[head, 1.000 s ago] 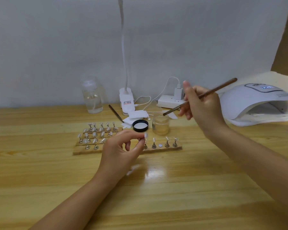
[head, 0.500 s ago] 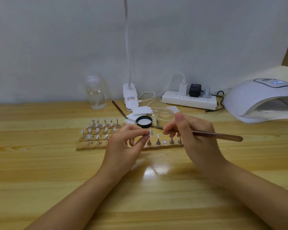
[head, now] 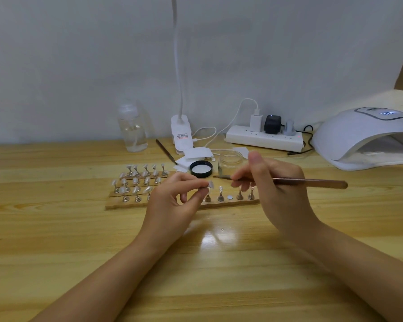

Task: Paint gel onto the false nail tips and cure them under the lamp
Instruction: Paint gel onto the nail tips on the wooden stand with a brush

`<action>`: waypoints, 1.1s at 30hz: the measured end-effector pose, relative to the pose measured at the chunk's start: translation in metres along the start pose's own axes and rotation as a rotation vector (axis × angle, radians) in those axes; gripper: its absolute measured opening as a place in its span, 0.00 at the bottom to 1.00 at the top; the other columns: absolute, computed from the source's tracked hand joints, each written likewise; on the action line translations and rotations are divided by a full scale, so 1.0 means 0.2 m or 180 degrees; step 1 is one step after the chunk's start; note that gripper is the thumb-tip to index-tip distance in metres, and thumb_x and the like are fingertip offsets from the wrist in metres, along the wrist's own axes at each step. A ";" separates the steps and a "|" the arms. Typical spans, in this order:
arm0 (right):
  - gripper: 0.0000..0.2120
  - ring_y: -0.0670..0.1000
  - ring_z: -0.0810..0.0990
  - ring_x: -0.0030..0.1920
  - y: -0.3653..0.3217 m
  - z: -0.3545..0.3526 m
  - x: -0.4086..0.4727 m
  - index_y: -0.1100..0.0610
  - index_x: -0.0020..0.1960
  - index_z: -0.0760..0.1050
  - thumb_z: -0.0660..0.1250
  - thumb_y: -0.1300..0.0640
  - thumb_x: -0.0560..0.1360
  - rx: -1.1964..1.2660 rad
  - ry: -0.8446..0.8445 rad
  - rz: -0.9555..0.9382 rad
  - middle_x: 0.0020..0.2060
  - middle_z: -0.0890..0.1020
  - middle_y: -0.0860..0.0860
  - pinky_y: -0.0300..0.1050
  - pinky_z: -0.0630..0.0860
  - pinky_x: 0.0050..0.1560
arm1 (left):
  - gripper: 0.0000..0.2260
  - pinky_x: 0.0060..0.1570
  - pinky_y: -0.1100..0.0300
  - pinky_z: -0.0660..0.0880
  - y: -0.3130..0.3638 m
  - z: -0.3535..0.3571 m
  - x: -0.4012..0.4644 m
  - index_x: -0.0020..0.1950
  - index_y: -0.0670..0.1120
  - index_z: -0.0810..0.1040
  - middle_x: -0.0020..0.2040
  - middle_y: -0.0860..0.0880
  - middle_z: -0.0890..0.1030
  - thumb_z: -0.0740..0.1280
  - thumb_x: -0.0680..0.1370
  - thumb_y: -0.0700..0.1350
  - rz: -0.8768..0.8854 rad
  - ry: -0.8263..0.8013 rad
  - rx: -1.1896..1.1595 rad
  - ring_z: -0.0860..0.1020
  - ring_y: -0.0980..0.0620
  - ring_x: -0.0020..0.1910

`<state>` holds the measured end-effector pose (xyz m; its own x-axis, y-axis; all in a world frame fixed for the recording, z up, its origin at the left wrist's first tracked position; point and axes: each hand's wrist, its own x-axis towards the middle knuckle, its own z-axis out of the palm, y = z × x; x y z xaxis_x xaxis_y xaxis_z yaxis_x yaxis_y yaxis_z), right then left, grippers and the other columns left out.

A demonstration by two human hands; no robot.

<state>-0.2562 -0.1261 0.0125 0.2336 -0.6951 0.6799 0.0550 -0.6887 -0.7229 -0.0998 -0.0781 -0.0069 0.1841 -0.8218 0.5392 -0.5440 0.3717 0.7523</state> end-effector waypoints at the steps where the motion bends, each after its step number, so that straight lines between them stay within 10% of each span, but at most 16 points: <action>1: 0.16 0.42 0.78 0.29 0.00 0.00 0.00 0.54 0.35 0.79 0.60 0.52 0.77 -0.0047 -0.0042 0.0001 0.27 0.80 0.47 0.31 0.72 0.33 | 0.10 0.34 0.74 0.64 0.00 0.00 0.00 0.43 0.53 0.82 0.39 0.54 0.79 0.71 0.70 0.37 -0.0014 0.0002 -0.0013 0.68 0.61 0.32; 33: 0.16 0.43 0.78 0.29 0.00 0.01 -0.02 0.55 0.34 0.79 0.61 0.50 0.77 0.0067 0.0025 0.0190 0.27 0.80 0.51 0.30 0.72 0.32 | 0.10 0.34 0.74 0.65 0.00 0.00 0.00 0.44 0.51 0.82 0.38 0.56 0.78 0.71 0.70 0.36 0.0082 -0.0004 0.0133 0.68 0.60 0.32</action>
<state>-0.2552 -0.1224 0.0095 0.2295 -0.7365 0.6363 0.0617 -0.6414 -0.7647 -0.1001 -0.0781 -0.0063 0.1686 -0.8128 0.5576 -0.5823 0.3743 0.7217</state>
